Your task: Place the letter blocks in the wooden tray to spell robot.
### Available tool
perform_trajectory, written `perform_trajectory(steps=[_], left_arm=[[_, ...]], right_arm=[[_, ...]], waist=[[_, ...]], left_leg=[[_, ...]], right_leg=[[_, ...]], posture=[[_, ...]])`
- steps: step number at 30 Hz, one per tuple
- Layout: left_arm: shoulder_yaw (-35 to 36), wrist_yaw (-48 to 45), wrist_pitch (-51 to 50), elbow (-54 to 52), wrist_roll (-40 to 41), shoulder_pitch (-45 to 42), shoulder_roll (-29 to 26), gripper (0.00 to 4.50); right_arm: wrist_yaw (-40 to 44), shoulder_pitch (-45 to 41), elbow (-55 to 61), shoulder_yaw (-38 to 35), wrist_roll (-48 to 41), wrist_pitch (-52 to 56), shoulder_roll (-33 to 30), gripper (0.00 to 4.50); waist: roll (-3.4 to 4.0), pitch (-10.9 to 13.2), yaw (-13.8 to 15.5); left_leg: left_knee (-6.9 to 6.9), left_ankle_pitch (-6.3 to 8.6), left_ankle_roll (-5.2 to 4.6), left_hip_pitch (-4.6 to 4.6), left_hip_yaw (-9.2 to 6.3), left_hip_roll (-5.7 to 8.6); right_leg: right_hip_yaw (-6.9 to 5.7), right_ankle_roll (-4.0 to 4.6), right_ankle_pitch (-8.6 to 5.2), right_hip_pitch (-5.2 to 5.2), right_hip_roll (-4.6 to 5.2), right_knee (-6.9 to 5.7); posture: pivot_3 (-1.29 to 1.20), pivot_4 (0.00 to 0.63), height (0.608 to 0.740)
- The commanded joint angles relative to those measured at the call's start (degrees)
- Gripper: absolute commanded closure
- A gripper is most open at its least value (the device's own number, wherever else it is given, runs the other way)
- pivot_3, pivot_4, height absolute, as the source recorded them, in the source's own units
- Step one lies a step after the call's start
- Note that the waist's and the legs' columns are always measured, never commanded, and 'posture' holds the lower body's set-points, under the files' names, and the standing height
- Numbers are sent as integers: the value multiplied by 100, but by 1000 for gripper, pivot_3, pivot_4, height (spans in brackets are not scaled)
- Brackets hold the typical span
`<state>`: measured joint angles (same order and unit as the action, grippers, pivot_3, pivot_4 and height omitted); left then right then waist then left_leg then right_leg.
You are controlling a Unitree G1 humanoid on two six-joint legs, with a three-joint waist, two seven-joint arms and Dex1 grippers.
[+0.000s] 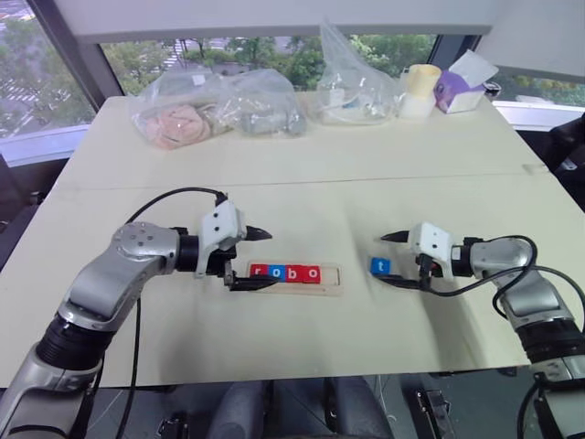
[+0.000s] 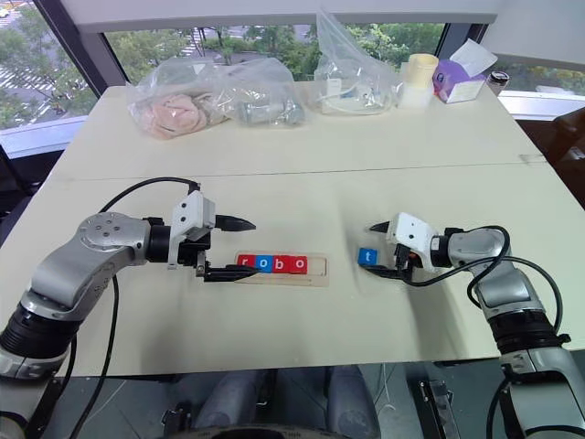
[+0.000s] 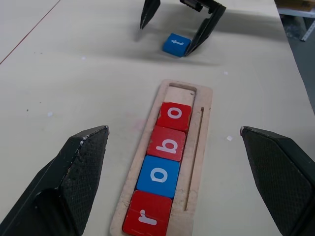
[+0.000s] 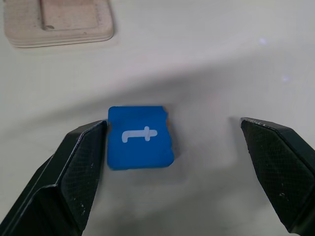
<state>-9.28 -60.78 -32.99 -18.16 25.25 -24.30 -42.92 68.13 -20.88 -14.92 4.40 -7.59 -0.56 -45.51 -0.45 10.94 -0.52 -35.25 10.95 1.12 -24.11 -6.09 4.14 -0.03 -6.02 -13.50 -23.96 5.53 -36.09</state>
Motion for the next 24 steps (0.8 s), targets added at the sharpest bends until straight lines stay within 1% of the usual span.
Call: perform_trajectory(steps=[1,4,5,6,7,10,11,14,16,18,20,24], left_arm=[[118,18,72,-106,-13,29,-24,0],[111,35,83,-101,-33,46,-13,0],[109,36,84,-100,-39,46,-10,0],[108,36,86,-99,-44,46,-9,0],[109,34,87,-98,-50,45,-9,0],[118,17,106,-65,-82,51,-23,0],[124,9,122,-45,-104,62,-35,0],[168,-14,137,-11,-120,88,-78,0],[218,-37,128,1,-107,112,-151,0],[380,-72,-27,7,104,181,-205,0],[424,-142,-19,-18,109,278,-308,0],[498,-169,-86,-122,190,396,-408,0]], right_arm=[[149,159,279,-110,-210,451,-147,44],[107,206,320,-121,-272,563,-70,44],[124,212,360,-105,-301,601,-47,561],[125,216,401,-93,-323,632,-28,894],[118,220,441,-83,-336,654,-10,1337],[15,196,582,-122,-435,800,129,2932],[-8,194,610,-113,-420,816,157,3351],[-44,186,852,-76,-420,972,203,3351],[-89,129,1321,-88,-652,1337,310,3351],[-150,74,1993,-39,-982,1854,457,3351],[-199,72,2298,50,-972,1984,515,3351],[-232,46,2469,316,-768,2051,485,3351]], waist=[[0,0,3],[0,-1,-7],[0,-1,-9],[0,-1,-12],[-1,-1,-15],[0,-1,-20],[0,-1,-17],[0,0,-16],[0,0,-16],[0,0,-33],[0,-1,-30],[-2,1,21]], left_leg=[[0,0,0,0,-1,0],[0,0,0,0,-1,1],[0,0,0,1,-1,0],[0,0,0,1,-1,0],[0,0,0,2,-1,0],[0,0,0,2,-1,0],[0,0,0,3,-1,-1],[0,0,0,3,0,0],[1,0,0,2,0,0],[3,0,0,2,-2,-2],[4,0,1,1,-4,-4],[3,1,1,-2,-5,0]], right_leg=[[0,0,0,1,0,0],[0,0,0,1,1,0],[0,0,0,1,1,0],[0,0,0,1,1,0],[0,0,0,1,1,0],[0,0,0,1,0,-1],[0,0,0,1,0,-1],[1,0,0,0,1,-1],[1,0,0,-1,1,-1],[2,0,0,-4,1,-2],[2,0,0,-7,-1,-3],[0,1,-1,-4,2,2]], posture=[[0,150,740],[0,150,740],[0,150,740],[0,150,740],[0,150,740],[0,150,740],[0,150,740],[0,150,740],[0,150,740],[0,150,740],[0,150,740],[0,150,740]])
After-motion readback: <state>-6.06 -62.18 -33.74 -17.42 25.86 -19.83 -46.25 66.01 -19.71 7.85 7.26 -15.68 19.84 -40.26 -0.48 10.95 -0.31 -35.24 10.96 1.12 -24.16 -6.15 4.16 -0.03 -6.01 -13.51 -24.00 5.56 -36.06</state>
